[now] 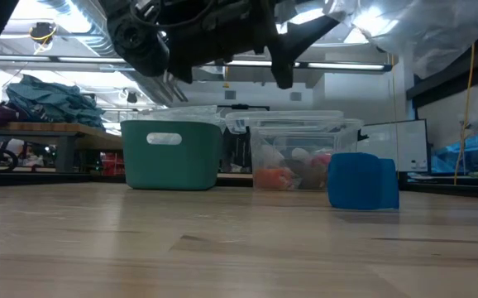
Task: Roll bandage
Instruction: Put the blue bandage into the transparent zip bag
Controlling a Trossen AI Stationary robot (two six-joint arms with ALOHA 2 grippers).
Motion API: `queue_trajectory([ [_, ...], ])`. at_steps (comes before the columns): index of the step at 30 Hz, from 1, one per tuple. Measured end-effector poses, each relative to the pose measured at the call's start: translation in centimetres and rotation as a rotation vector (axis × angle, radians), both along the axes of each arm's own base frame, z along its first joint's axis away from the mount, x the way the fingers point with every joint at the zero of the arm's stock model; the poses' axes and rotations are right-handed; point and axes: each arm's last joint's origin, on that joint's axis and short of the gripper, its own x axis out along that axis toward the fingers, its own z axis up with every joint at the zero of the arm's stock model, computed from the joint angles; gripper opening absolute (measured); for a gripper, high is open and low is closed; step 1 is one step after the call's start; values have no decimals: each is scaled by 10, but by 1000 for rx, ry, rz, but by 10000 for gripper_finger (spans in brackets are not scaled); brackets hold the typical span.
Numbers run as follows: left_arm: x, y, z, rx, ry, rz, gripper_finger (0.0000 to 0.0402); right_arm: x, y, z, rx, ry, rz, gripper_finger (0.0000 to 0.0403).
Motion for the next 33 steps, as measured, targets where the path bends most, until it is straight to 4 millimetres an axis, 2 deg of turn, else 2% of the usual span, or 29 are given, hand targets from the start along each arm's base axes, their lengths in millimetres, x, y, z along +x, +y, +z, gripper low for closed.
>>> queue_trajectory([
  [21, 1, -1, -5, 10, 47, 0, 200, 2, 0, 5, 10, -59, -18, 1],
  [33, 0, -6, -2, 9, 22, -14, 200, 11, -1, -2, -26, -27, -129, 1],
])
